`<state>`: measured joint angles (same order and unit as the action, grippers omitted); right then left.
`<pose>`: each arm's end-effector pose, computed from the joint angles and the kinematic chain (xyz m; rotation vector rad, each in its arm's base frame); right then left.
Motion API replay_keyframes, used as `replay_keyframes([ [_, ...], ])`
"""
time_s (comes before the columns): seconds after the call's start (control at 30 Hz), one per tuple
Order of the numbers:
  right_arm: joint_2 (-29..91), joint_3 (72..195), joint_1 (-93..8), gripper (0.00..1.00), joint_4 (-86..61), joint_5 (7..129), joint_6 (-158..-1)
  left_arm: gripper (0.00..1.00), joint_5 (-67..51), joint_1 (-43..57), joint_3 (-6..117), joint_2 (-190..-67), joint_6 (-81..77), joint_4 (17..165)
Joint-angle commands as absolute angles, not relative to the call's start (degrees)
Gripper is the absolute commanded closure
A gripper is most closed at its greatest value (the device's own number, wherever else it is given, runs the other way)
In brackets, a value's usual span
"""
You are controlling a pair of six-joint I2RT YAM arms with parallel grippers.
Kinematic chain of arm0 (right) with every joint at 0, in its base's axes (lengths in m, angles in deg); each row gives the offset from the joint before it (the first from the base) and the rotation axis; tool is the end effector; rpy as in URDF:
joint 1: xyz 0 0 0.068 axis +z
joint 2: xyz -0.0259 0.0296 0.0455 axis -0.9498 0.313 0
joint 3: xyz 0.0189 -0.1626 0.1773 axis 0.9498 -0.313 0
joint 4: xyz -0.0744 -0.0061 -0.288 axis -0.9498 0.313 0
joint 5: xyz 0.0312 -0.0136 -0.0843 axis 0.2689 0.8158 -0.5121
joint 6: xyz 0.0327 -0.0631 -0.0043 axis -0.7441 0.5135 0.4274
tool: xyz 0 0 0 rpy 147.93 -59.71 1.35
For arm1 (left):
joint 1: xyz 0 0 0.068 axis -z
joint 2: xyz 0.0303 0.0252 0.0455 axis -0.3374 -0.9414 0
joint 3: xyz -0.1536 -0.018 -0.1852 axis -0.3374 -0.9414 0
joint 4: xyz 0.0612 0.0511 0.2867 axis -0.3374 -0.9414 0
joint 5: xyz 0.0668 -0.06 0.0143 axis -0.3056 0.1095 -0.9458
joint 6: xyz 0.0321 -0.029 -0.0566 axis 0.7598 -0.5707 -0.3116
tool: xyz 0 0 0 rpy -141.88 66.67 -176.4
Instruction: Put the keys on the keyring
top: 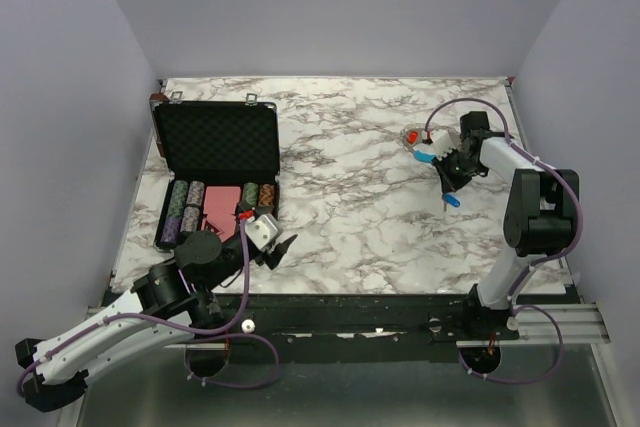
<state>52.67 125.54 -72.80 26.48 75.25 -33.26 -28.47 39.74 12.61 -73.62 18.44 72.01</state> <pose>0.3729 0.0084 0.1007 -0.9655 2.6168 0.2145 0.1141 -0.1691 0.2796 0.8371 1.5129 -0.4723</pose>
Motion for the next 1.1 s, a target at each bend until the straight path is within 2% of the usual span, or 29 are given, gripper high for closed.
replay_keyframes([
  [0.0,54.19,126.15,-72.11,0.99,24.10,77.04,-35.20,0.17,-28.97,39.17,12.62,-74.02,19.07,70.94],
  [0.4,54.54,126.15,-71.94,0.88,24.37,77.39,-35.72,0.17,-28.53,38.99,12.62,-74.20,19.07,71.03],
  [0.63,54.46,126.32,-71.85,0.86,24.63,77.65,-35.81,0.17,-28.53,38.90,12.71,-74.03,19.07,70.86],
  [1.07,53.31,128.34,-71.85,0.72,25.51,78.09,-36.69,0.17,-28.53,38.90,12.79,-73.67,19.07,70.86],
])
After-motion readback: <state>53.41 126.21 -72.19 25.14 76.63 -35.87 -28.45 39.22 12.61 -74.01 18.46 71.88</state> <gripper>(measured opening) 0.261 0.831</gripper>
